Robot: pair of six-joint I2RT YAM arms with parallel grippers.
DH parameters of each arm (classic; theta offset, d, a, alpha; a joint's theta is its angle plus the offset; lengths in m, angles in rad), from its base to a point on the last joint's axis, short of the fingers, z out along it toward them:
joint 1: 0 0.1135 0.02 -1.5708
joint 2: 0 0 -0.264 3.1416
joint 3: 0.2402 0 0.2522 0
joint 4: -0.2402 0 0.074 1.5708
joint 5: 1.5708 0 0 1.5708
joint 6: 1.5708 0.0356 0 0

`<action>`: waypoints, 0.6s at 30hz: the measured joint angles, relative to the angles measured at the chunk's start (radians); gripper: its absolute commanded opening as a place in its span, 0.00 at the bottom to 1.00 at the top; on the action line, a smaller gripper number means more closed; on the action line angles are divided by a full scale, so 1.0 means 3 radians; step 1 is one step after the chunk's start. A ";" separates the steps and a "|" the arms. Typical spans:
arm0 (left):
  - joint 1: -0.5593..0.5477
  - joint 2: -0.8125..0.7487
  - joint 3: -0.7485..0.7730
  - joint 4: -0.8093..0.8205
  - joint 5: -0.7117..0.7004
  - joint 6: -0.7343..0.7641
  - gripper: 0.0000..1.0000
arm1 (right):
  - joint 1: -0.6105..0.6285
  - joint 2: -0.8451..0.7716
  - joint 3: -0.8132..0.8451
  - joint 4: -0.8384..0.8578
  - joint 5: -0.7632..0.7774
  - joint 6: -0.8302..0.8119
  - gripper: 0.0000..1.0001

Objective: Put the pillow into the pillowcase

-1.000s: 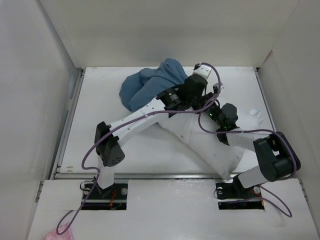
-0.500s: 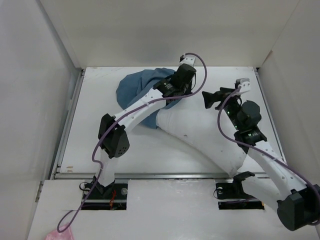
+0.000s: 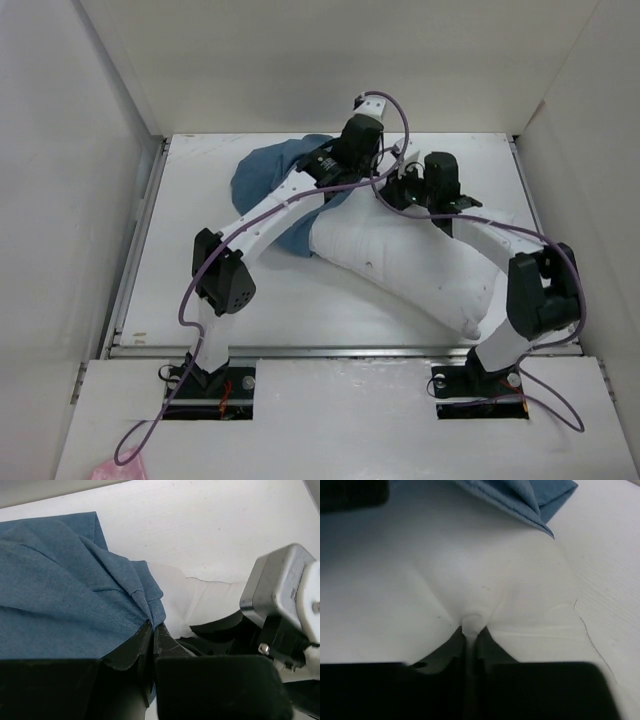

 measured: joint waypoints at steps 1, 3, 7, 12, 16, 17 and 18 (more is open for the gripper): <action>0.0009 0.0000 0.0004 -0.0008 -0.0001 0.0009 0.00 | 0.0005 0.0061 0.0067 0.0014 -0.0080 0.0005 0.00; 0.0025 0.0001 0.0037 -0.0046 -0.0001 0.0036 0.00 | 0.0029 0.0097 0.0086 0.0121 -0.0146 0.0053 0.00; 0.0051 -0.0001 0.0142 -0.0097 0.0132 0.0079 0.00 | 0.0075 -0.0303 -0.0454 0.0855 -0.0111 0.0408 0.00; -0.0196 -0.0145 -0.0019 -0.0022 0.0304 0.0173 0.00 | 0.0111 -0.0888 -0.1064 0.1637 0.0202 0.1123 0.00; -0.0501 -0.0422 -0.0301 0.0017 0.0502 0.0291 0.00 | 0.0140 -0.0853 -0.1226 0.2158 0.0393 0.1583 0.00; -0.0546 -0.0449 -0.0301 0.0042 0.0584 0.0299 0.00 | 0.0163 -0.0824 -0.1245 0.2265 0.0479 0.1676 0.00; -0.0576 -0.0469 -0.0299 0.0089 0.0661 0.0301 0.00 | 0.0187 -0.0774 -0.1247 0.2388 0.0567 0.1761 0.00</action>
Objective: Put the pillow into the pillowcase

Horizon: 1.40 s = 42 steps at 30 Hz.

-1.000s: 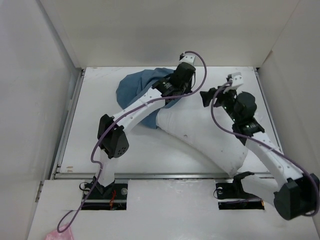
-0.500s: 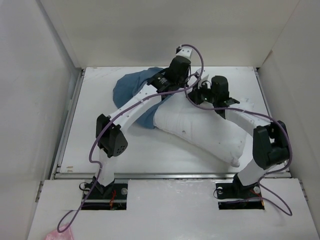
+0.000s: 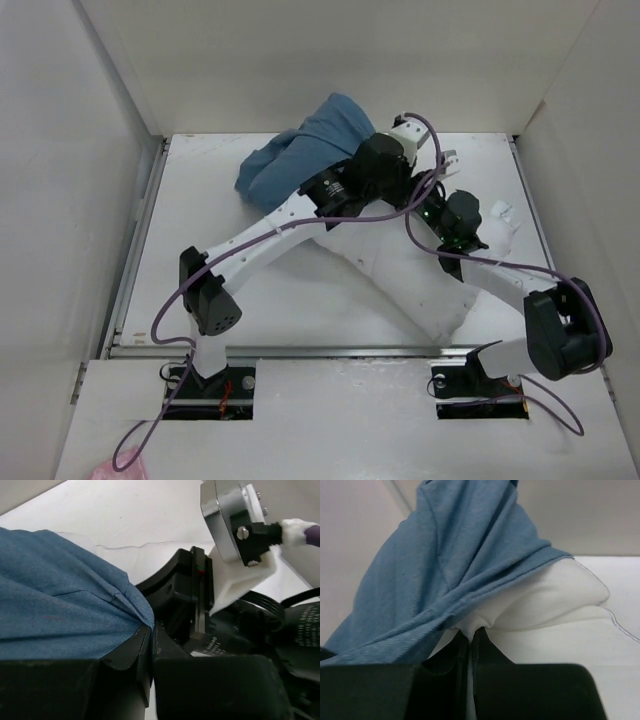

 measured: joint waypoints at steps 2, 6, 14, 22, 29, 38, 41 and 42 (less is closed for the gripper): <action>-0.0019 -0.0027 0.0004 0.0047 0.0078 0.0033 0.00 | 0.0020 0.0100 -0.0010 0.0264 0.0161 0.0167 0.00; -0.0023 -0.0048 -0.0170 0.0305 0.0156 0.0047 0.00 | 0.0050 0.0365 -0.0011 0.0689 0.0413 0.0430 0.00; 0.0123 -0.0148 -0.1073 0.1036 0.0186 -0.0505 0.00 | 0.0043 0.0420 -0.0156 0.0170 0.0607 0.0542 0.24; 0.0275 0.0071 -0.0659 0.0371 0.0050 -0.0711 1.00 | -0.0118 -0.0011 0.0022 -0.0767 0.1021 0.0482 1.00; 0.0083 -0.0595 -0.0916 0.0245 -0.0472 -0.0806 1.00 | 0.0019 -0.0579 0.0584 -0.1995 0.1459 0.0060 1.00; 0.0122 -0.2340 -0.2508 0.0055 -0.1244 -0.1614 1.00 | 0.0340 -0.1123 0.1118 -0.3267 0.1639 -0.0703 1.00; 0.0233 -0.2492 -0.3068 0.0013 -0.1270 -0.1914 1.00 | 0.0979 -0.1058 0.1167 -0.3409 0.1621 -0.0958 1.00; 0.0282 -0.2464 -0.3223 0.0001 -0.1264 -0.1996 1.00 | 0.1202 -0.0964 0.1175 -0.3441 0.1628 -0.1020 1.00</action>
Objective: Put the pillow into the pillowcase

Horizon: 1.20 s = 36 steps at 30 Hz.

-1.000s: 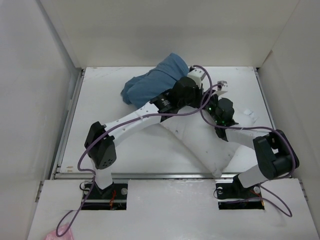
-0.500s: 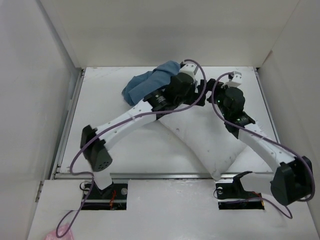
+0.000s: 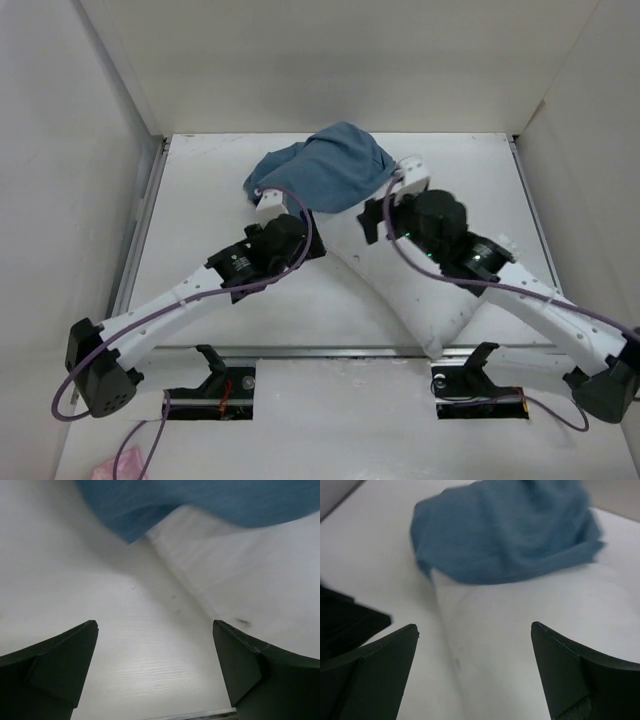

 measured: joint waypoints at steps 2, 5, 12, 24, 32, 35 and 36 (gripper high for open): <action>0.0102 0.0081 -0.0262 -0.0019 0.0028 -0.0121 1.00 | 0.0356 0.0247 0.0045 -0.0033 0.0093 -0.0097 1.00; 0.0277 0.0155 -0.0589 0.0006 0.0127 -0.0240 1.00 | 0.0680 0.0877 0.0186 -0.0047 0.0380 -0.0238 1.00; 0.0598 0.0057 -0.0951 0.0240 0.0329 -0.0284 1.00 | 0.0713 0.2149 0.0407 0.0235 0.1233 -0.0533 0.94; 0.0876 0.0033 -0.1232 0.0923 0.0721 0.0080 1.00 | 0.0638 0.2433 0.0632 0.0539 0.1726 -0.0523 0.00; 0.1016 0.0902 -0.0946 0.1605 0.0781 0.0378 1.00 | 0.0533 0.1844 0.0554 0.0416 0.1486 -0.0488 0.00; 0.1147 0.1227 -0.0647 0.1762 0.0791 0.0427 1.00 | 0.0506 0.1778 0.0595 0.0313 0.1336 -0.0481 0.00; 0.1183 0.1315 -0.0551 0.1850 0.0814 0.0455 1.00 | 0.0492 0.1768 0.0607 0.0286 0.1284 -0.0472 0.00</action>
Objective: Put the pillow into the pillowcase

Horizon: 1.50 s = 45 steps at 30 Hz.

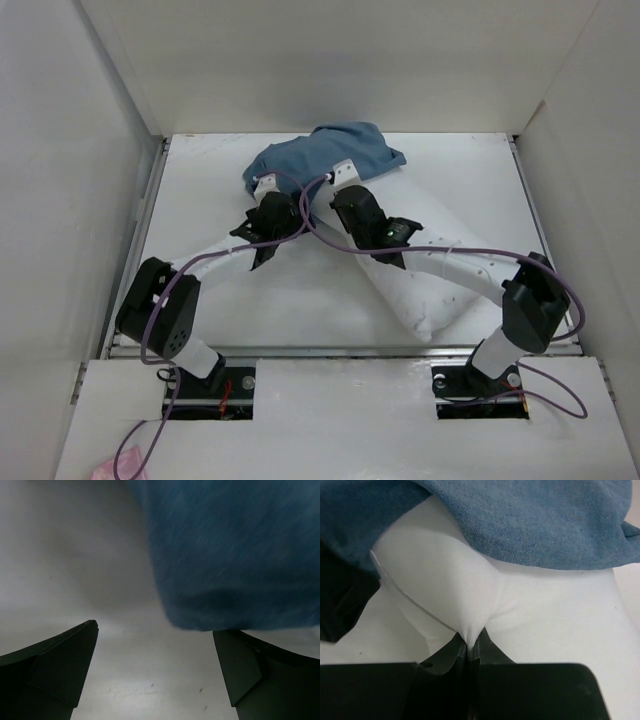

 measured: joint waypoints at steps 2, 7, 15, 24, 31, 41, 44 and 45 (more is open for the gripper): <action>0.0050 0.0095 0.0095 0.0168 0.0042 0.0045 1.00 | -0.0022 -0.0010 0.0018 -0.0055 -0.0116 0.0014 0.00; 0.0076 0.0319 0.0294 0.0361 0.0103 0.0117 0.59 | -0.0107 -0.0034 0.0057 -0.0131 -0.0262 0.0093 0.00; 0.0150 0.0610 0.0552 0.0388 0.0229 0.0221 0.00 | -0.0448 -0.0206 0.0055 -0.0088 -0.0654 0.0455 0.00; -0.0416 -0.0211 0.0454 0.0244 0.0425 0.0496 0.00 | -0.0497 -0.0095 -0.0193 0.0940 -0.0736 0.1095 0.00; -0.1141 -0.1013 0.0406 -0.0275 0.0661 0.0585 0.00 | -0.0406 0.0350 0.0052 0.1731 0.0191 0.1558 0.00; -0.1459 -0.1067 0.0219 -0.0715 0.0793 0.0268 0.59 | -0.0333 0.0374 -0.0440 0.2229 -0.0113 0.2200 0.00; -0.1438 -0.0945 0.0264 -0.0870 0.0807 0.0135 1.00 | -0.0332 0.0128 -0.0919 0.2444 -0.0543 0.2234 0.11; -0.1432 -0.0905 0.0315 -0.0958 0.0805 0.0126 1.00 | -0.0332 0.0060 -0.1041 0.2463 -0.0684 0.2227 0.17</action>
